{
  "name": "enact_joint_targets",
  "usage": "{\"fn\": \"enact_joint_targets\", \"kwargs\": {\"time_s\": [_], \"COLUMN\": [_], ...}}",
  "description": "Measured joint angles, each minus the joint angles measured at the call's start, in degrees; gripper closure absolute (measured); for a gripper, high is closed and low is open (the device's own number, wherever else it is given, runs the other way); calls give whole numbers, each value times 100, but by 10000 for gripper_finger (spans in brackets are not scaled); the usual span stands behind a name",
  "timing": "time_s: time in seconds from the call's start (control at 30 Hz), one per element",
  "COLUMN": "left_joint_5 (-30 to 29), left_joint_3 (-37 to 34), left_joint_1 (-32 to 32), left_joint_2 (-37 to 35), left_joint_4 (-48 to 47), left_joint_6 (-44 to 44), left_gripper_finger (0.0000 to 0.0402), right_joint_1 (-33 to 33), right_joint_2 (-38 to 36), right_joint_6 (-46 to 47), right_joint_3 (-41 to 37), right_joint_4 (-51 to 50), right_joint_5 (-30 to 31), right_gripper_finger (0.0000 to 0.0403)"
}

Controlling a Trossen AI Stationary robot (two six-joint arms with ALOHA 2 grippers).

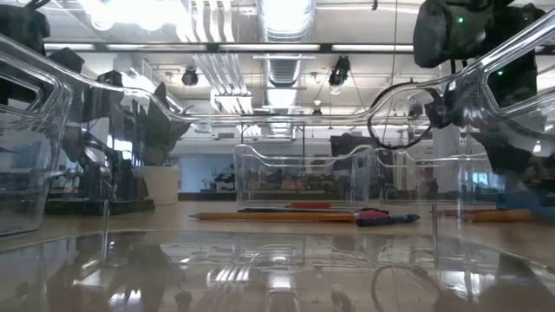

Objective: Sort crayons/erasers/pens/pencils in bins
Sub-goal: Put the blue eraser into the top right transparent bin

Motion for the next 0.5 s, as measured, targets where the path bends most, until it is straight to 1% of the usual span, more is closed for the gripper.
{"fn": "enact_joint_targets", "kwargs": {"time_s": [0.37, 0.5], "left_joint_5": [1, 0], "left_joint_3": [-1, 1], "left_joint_1": [0, -1], "left_joint_2": [-4, 0], "left_joint_4": [0, 0], "left_joint_6": [0, 0], "left_gripper_finger": [277, 277], "right_joint_1": [2, 2], "right_joint_2": [486, 579], "right_joint_6": [-13, -43], "right_joint_3": [-43, -42], "right_joint_4": [34, 134], "right_joint_5": [-22, -26], "right_gripper_finger": [275, 287]}}
